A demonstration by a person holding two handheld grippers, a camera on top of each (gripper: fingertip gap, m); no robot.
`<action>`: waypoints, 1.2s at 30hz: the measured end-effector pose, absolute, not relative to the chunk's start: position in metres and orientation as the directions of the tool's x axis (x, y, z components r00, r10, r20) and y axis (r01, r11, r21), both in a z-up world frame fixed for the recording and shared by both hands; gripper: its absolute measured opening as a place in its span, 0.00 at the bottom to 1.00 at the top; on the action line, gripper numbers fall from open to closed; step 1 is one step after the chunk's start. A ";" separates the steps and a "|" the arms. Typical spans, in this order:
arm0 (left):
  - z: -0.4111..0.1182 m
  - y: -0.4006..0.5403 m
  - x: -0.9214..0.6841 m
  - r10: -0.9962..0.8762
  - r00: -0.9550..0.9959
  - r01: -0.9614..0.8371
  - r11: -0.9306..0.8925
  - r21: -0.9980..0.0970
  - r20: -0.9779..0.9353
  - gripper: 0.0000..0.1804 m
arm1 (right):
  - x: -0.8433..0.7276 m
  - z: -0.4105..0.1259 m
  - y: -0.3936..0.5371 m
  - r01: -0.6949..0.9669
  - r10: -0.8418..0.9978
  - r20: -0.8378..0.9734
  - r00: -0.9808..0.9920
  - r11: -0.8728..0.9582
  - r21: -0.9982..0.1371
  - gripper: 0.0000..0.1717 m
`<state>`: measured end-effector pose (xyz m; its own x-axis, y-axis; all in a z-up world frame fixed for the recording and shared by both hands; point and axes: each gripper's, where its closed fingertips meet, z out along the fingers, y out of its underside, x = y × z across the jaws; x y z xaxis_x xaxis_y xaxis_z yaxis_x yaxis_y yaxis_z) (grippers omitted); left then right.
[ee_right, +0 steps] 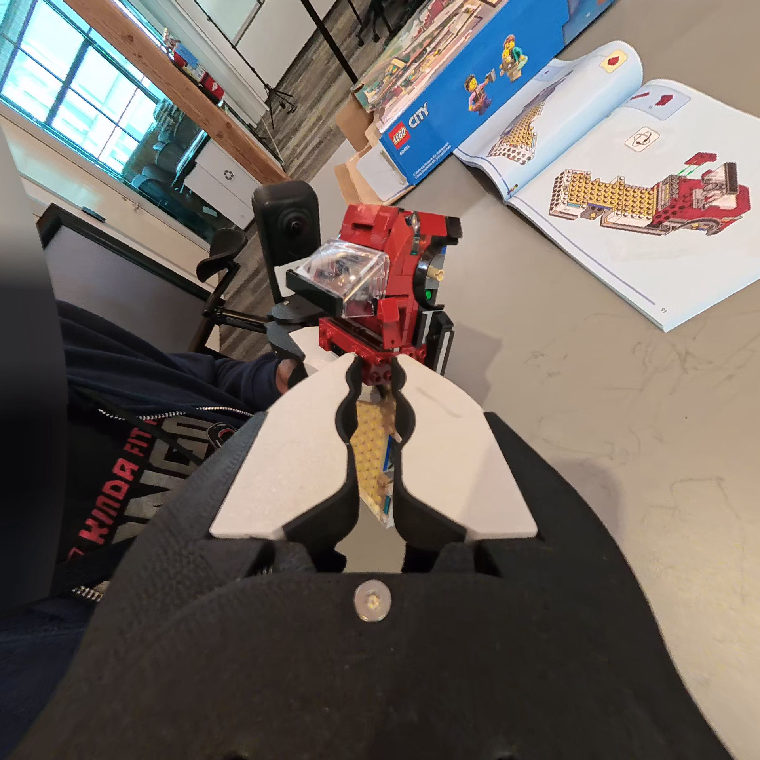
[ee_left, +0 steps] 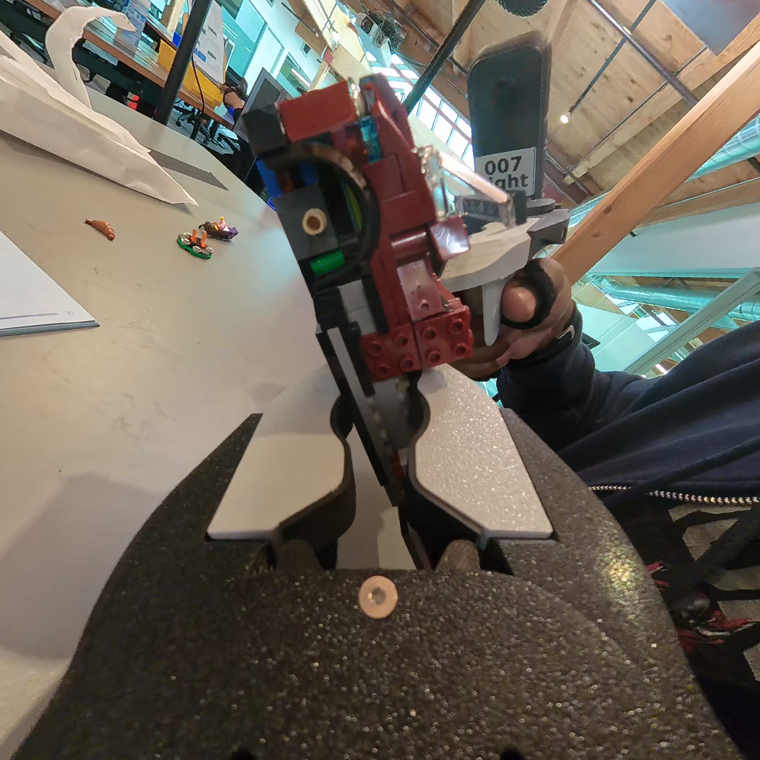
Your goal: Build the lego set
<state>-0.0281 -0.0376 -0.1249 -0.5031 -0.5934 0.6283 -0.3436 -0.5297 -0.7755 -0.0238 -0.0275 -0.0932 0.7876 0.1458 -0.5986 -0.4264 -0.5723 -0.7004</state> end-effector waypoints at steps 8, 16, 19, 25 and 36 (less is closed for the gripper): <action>-0.124 -0.026 -0.015 -0.316 -0.439 -0.416 -0.759 -0.501 0.841 0.13 | -0.007 -0.087 -0.017 -0.489 0.067 -0.579 0.813 -0.461 -0.741 0.11; -0.115 -0.005 -0.011 0.089 -0.390 -0.486 -0.865 -0.122 0.916 0.13 | 0.018 -0.095 -0.012 -0.441 -0.061 -0.463 0.884 -0.437 -0.784 0.13; -0.108 -0.001 -0.012 0.195 -0.392 -0.504 -0.863 -0.033 0.899 0.13 | 0.019 -0.096 -0.011 -0.430 -0.061 -0.454 0.889 -0.451 -0.782 0.13; -0.103 -0.003 -0.014 0.213 -0.408 -0.500 -0.866 -0.022 0.888 0.13 | 0.010 -0.094 -0.006 -0.442 -0.027 -0.484 0.875 -0.453 -0.774 0.14; -0.111 -0.015 -0.010 -0.276 -0.391 -0.386 -0.817 -0.429 0.878 0.13 | 0.000 -0.078 -0.003 -0.429 0.056 -0.491 0.870 -0.406 -0.807 0.12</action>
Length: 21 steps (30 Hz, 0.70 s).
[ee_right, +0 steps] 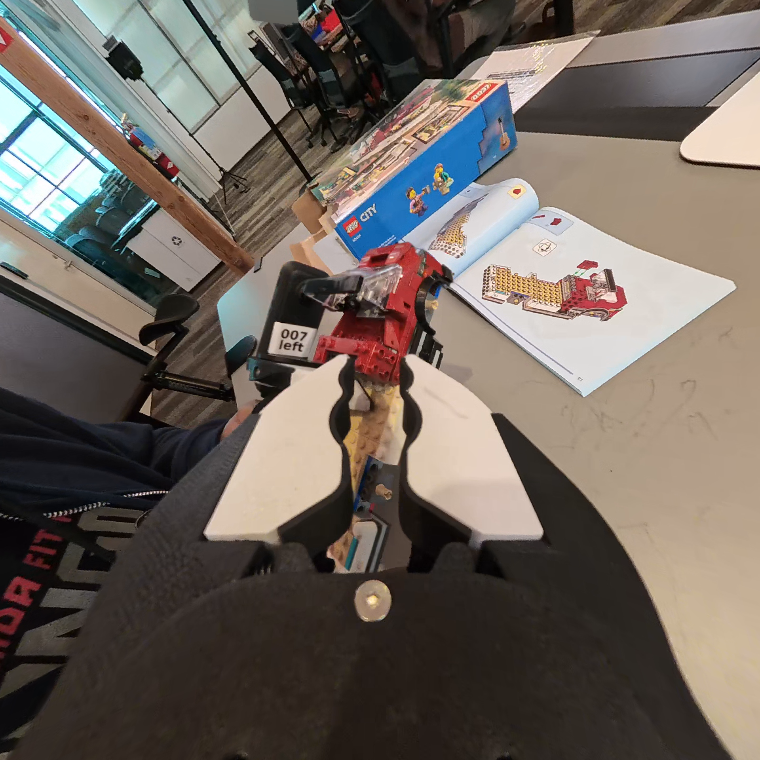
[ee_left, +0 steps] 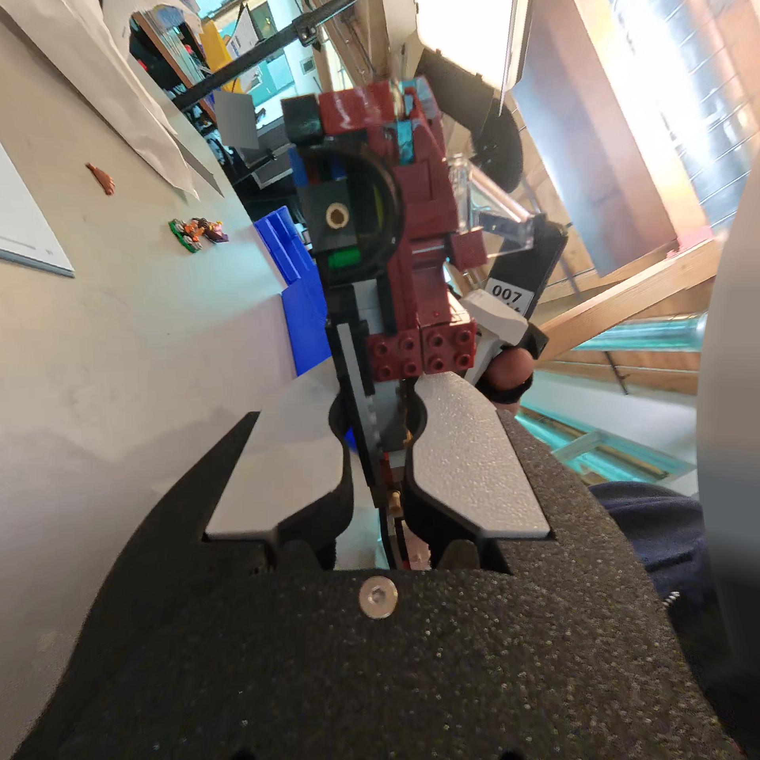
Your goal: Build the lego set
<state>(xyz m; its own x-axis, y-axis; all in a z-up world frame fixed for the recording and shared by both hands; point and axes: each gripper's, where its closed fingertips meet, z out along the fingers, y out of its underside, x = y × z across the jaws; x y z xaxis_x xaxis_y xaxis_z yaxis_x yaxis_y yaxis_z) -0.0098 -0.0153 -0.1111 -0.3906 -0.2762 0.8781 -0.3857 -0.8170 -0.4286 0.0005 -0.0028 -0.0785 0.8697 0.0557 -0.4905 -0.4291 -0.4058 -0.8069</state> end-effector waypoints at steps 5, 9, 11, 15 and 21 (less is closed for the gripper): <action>-0.111 -0.018 -0.010 -0.337 -0.384 -0.379 -0.792 -0.479 0.860 0.13 | 0.000 -0.080 -0.004 -0.409 0.073 -0.477 0.876 -0.411 -0.814 0.09; -0.114 -0.020 -0.010 -0.335 -0.374 -0.392 -0.788 -0.475 0.865 0.13 | 0.000 -0.082 -0.005 -0.381 0.073 -0.449 0.890 -0.422 -0.823 0.08; -0.116 -0.020 -0.010 -0.328 -0.368 -0.396 -0.791 -0.466 0.870 0.13 | 0.000 -0.084 -0.006 -0.380 0.070 -0.451 0.890 -0.432 -0.818 0.08; -0.117 -0.021 -0.008 -0.310 -0.361 -0.406 -0.797 -0.447 0.880 0.13 | -0.002 -0.087 -0.005 -0.385 0.076 -0.465 0.882 -0.451 -0.805 0.09; -0.117 -0.025 -0.009 -0.325 -0.376 -0.409 -0.782 -0.470 0.868 0.13 | -0.004 -0.089 -0.006 -0.393 0.093 -0.482 0.871 -0.459 -0.797 0.10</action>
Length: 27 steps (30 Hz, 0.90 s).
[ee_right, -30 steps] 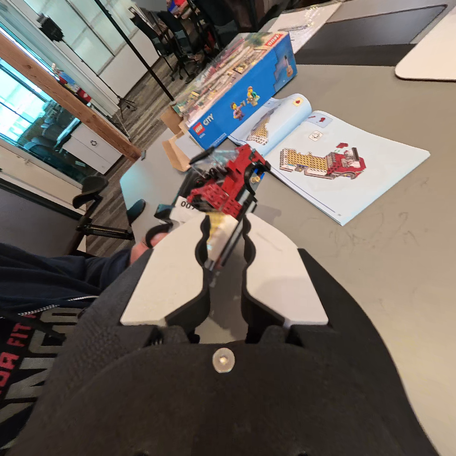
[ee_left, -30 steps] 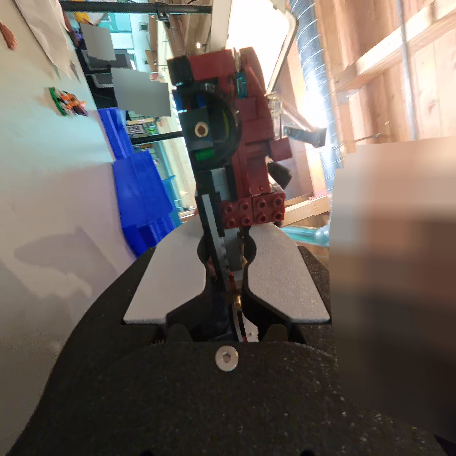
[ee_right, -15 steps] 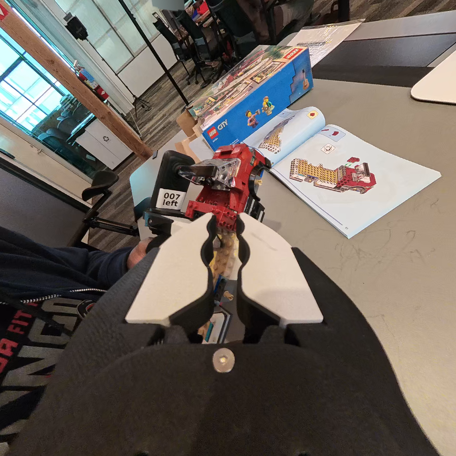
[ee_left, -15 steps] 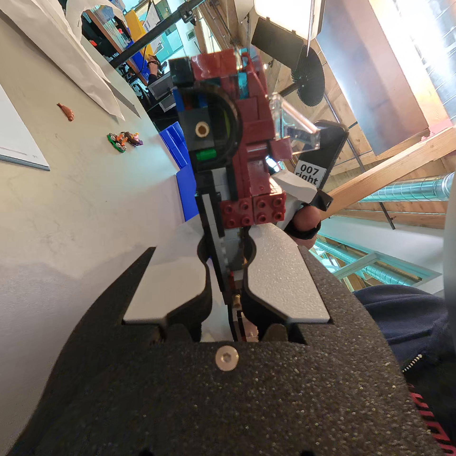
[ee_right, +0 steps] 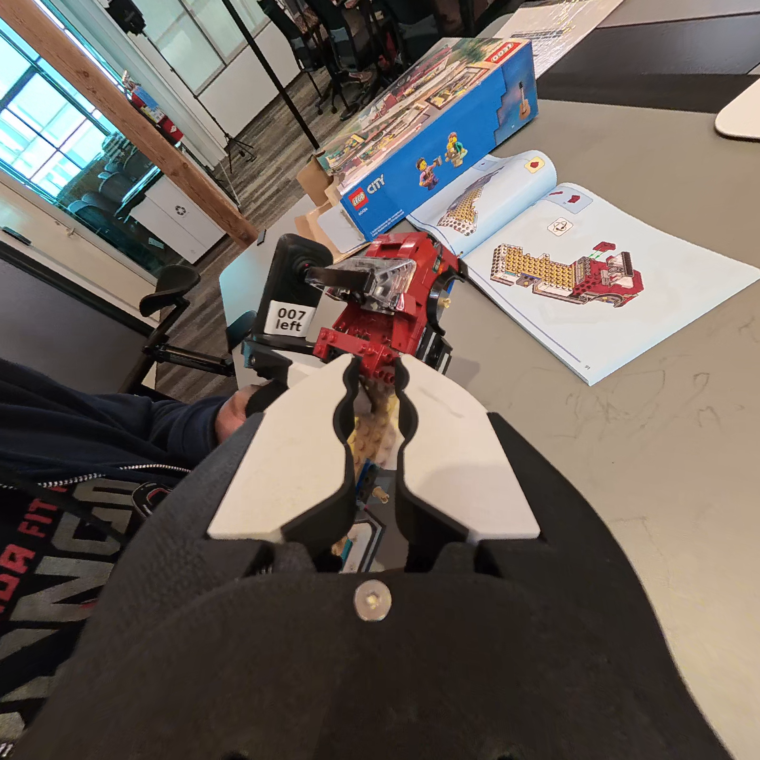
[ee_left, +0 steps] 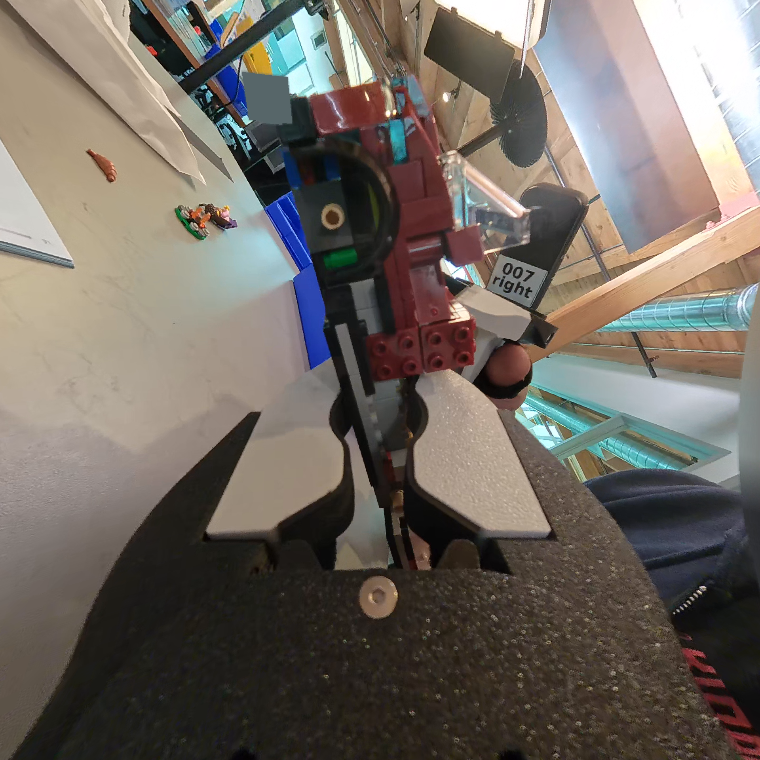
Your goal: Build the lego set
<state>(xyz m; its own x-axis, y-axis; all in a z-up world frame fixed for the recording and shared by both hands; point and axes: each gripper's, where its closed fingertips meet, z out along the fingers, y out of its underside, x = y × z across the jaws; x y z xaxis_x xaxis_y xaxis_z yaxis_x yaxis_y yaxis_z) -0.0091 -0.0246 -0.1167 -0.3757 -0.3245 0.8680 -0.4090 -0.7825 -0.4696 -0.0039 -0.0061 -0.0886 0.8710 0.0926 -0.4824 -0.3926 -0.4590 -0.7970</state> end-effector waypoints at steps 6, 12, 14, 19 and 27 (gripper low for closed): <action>-0.114 -0.026 -0.009 -0.289 -0.390 -0.415 -0.793 -0.447 0.874 0.13 | -0.004 -0.085 -0.008 -0.413 0.102 -0.505 0.857 -0.450 -0.791 0.10; -0.115 -0.025 -0.008 -0.295 -0.382 -0.412 -0.794 -0.447 0.876 0.13 | -0.003 -0.084 -0.009 -0.438 0.099 -0.524 0.846 -0.433 -0.788 0.09; -0.115 -0.026 -0.009 -0.294 -0.385 -0.413 -0.793 -0.448 0.875 0.13 | -0.002 -0.084 -0.009 -0.445 0.099 -0.531 0.841 -0.431 -0.785 0.09; -0.115 -0.027 -0.010 -0.294 -0.392 -0.416 -0.789 -0.453 0.872 0.13 | -0.003 -0.085 -0.010 -0.437 0.104 -0.528 0.843 -0.438 -0.785 0.09; -0.115 -0.030 -0.010 -0.295 -0.396 -0.426 -0.780 -0.458 0.870 0.13 | -0.004 -0.084 -0.013 -0.407 0.117 -0.498 0.859 -0.433 -0.804 0.07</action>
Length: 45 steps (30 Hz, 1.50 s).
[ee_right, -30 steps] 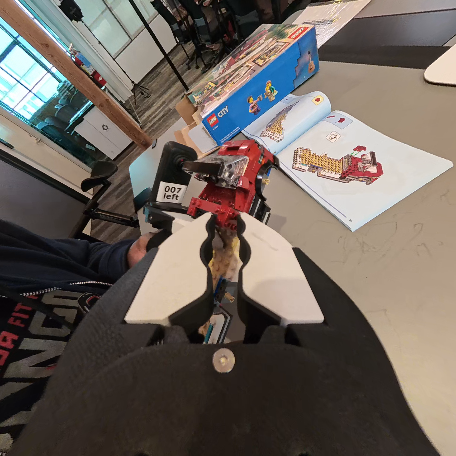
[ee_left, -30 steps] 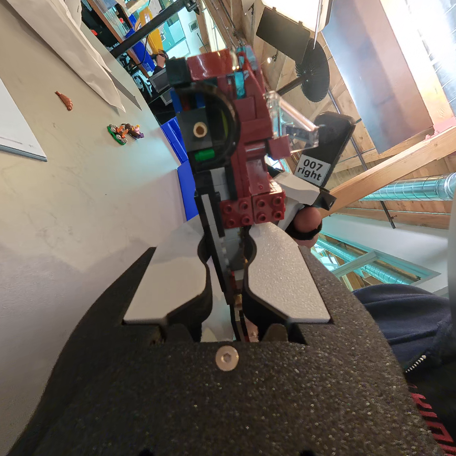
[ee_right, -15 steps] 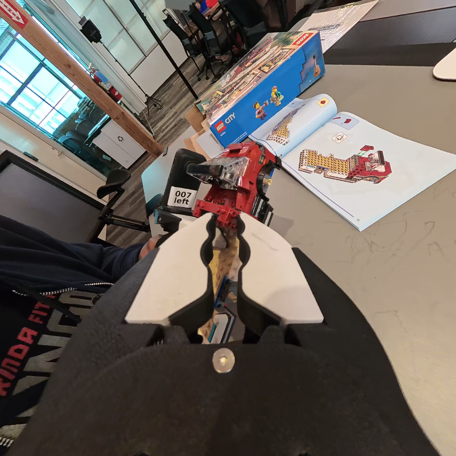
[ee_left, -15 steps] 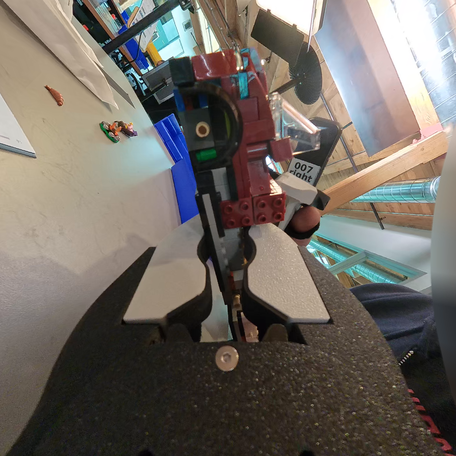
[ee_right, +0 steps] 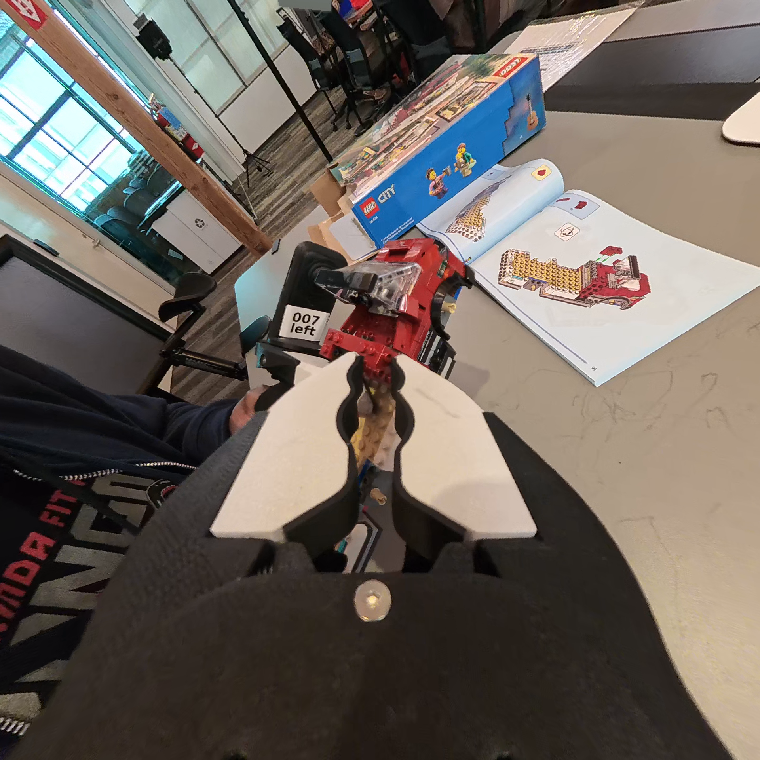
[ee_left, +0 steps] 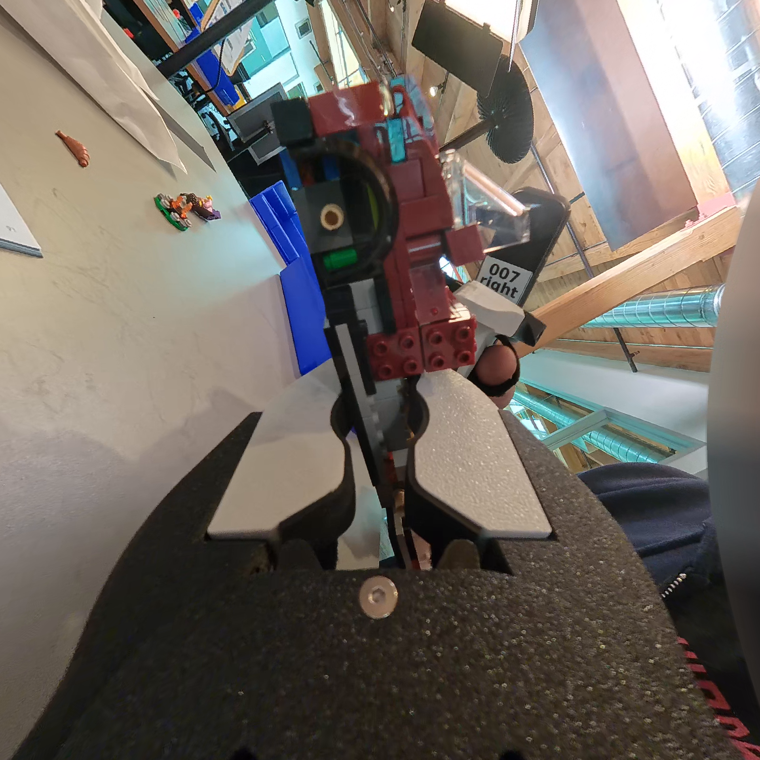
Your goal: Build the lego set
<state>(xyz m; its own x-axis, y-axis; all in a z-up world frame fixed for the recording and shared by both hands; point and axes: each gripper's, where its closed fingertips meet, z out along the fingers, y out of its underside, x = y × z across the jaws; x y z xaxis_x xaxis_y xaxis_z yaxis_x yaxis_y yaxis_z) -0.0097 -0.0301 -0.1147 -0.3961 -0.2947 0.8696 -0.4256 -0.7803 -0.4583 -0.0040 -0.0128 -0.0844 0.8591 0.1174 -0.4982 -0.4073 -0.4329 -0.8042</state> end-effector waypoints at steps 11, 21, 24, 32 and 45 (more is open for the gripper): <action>-0.118 -0.031 -0.009 -0.339 -0.395 -0.419 -0.761 -0.496 0.854 0.13 | -0.004 -0.089 -0.014 -0.424 0.122 -0.517 0.847 -0.431 -0.797 0.07; -0.115 -0.028 -0.011 -0.442 -0.429 -0.363 -0.714 -0.599 0.788 0.13 | -0.004 -0.087 -0.013 -0.527 0.127 -0.630 0.766 -0.436 -0.729 0.12; -0.110 -0.026 -0.013 -0.468 -0.463 -0.326 -0.701 -0.635 0.753 0.13 | -0.004 -0.086 -0.013 -0.534 0.119 -0.631 0.767 -0.428 -0.729 0.20; -0.098 -0.028 -0.027 -0.449 -0.611 -0.282 -0.646 -0.709 0.652 0.13 | -0.021 -0.077 -0.012 -0.524 0.187 -0.639 0.746 -0.428 -0.736 0.28; -0.085 -0.039 -0.044 -0.388 -0.749 -0.241 -0.596 -0.766 0.538 0.13 | -0.036 -0.064 -0.021 -0.519 0.294 -0.629 0.720 -0.373 -0.769 0.28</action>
<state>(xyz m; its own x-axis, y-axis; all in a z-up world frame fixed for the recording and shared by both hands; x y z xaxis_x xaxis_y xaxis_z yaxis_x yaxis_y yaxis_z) -0.0441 -0.0388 -0.0852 -0.7486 -0.3881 0.5376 -0.2412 -0.5959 -0.7660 -0.0361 -0.0210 -0.0638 0.7198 0.2944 -0.6287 -0.5193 -0.3728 -0.7690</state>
